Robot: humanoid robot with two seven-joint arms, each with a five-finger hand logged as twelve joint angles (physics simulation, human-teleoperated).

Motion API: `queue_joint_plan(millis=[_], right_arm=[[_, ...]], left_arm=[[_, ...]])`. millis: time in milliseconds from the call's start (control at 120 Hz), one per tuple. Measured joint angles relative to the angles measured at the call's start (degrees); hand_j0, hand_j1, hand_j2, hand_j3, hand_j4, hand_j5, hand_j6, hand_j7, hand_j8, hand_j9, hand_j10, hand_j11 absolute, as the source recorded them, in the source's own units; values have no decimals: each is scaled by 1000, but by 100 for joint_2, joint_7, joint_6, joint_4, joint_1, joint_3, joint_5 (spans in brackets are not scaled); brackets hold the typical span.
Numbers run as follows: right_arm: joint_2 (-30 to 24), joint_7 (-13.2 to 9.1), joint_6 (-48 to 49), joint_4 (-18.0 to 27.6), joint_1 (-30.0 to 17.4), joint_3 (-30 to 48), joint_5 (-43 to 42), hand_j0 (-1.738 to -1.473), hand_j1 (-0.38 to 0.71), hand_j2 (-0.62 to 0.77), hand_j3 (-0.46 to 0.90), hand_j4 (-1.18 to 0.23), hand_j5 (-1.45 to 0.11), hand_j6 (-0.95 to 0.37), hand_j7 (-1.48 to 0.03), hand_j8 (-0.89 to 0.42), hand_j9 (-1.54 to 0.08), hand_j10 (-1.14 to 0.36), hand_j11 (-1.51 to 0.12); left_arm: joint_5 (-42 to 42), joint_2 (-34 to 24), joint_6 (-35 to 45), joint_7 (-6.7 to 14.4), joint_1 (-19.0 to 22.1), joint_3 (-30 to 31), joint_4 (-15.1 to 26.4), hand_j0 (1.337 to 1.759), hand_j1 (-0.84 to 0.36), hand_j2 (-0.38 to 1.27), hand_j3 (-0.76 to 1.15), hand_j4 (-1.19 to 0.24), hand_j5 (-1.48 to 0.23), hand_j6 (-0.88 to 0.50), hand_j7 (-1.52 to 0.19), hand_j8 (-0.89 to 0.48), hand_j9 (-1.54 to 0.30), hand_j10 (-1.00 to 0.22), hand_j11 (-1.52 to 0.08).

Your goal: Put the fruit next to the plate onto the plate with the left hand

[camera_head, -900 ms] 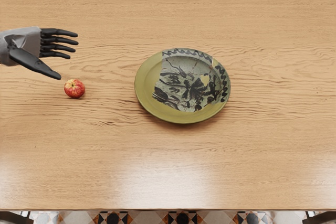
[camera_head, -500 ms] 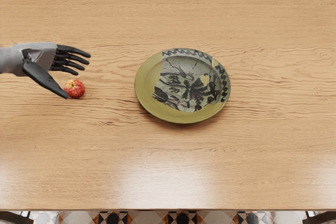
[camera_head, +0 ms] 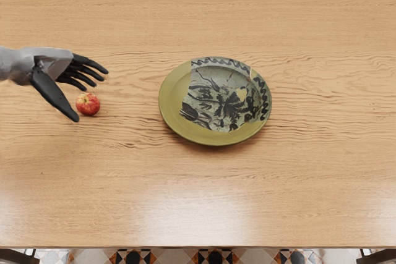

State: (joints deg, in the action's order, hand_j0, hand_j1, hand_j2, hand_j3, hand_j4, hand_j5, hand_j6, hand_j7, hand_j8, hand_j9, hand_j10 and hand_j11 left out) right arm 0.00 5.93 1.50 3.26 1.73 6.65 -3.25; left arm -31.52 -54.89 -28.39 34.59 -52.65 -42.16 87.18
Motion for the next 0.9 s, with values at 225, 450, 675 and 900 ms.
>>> queue_joint_plan(millis=[225, 450, 675, 900], right_arm=[[0, 4, -1, 0, 4, 1, 0, -1658, -303, -7, 0, -39, -50, -39, -50, -39, -50, -39, -50], [0, 4, -1, 0, 3, -1, 0, -1658, -303, -8, 0, -39, -50, -39, -50, -39, -50, -39, -50], [0, 4, -1, 0, 2, -5, 0, -1658, -303, -8, 0, -39, -50, -39, -50, -39, -50, -39, -50], [0, 4, -1, 0, 2, -4, 0, -1658, -303, -8, 0, -39, -50, -39, -50, -39, -50, -39, -50]], left_arm=[[-781, 88, 1615, 37, -1820, 1647, -37, 1658, 55, 51, 0, -249, -321, -250, -321, -250, -321, -249, -321], [-961, 536, 2934, 41, -2309, 3474, -97, 1658, 54, 52, 0, -252, -323, -253, -323, -253, -322, -252, -322], [-957, 827, 3816, 41, -2762, 4969, -104, 1658, 53, 53, 0, -253, -324, -255, -324, -254, -324, -253, -323], [-926, 1198, 4222, 41, -2905, 5633, -104, 1658, 52, 53, 0, -254, -326, -255, -325, -255, -325, -254, -325]])
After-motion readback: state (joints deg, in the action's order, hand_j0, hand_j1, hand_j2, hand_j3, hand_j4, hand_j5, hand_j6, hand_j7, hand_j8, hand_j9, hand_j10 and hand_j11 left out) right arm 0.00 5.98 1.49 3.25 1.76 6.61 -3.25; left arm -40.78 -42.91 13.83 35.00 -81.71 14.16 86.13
